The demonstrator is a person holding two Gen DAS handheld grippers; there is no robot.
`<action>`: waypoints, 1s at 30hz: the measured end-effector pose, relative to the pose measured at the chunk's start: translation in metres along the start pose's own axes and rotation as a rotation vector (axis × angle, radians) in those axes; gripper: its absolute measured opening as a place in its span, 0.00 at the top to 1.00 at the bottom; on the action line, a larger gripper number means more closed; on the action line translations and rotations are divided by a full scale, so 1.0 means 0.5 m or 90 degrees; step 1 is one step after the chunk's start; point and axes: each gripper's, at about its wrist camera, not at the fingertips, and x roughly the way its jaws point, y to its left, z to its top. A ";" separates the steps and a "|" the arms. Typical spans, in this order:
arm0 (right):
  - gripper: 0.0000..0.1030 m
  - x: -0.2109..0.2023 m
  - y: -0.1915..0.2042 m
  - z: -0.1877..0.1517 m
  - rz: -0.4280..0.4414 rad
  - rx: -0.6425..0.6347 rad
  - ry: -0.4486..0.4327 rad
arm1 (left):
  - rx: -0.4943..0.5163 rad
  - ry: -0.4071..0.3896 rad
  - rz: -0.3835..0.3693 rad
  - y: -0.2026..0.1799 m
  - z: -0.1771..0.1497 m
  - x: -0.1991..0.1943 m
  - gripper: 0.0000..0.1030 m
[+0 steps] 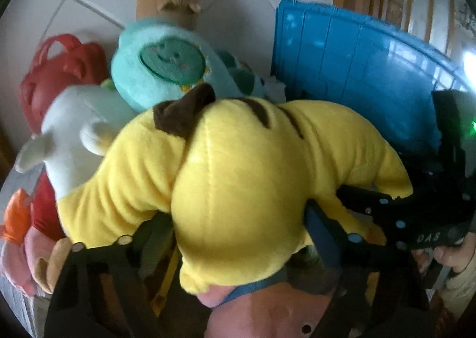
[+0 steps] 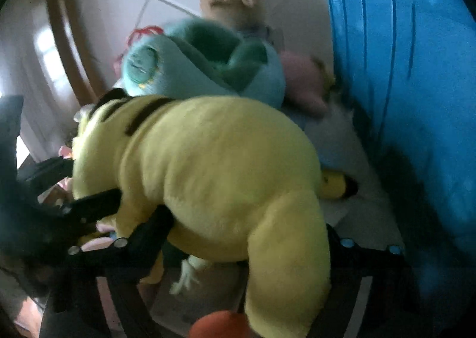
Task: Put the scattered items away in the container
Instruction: 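Lift the Pikachu with both grippers and carry it over the blue crate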
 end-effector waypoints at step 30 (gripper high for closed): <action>0.20 -0.032 -0.004 0.035 0.016 0.035 -0.039 | -0.006 -0.003 -0.043 0.003 0.022 -0.029 0.20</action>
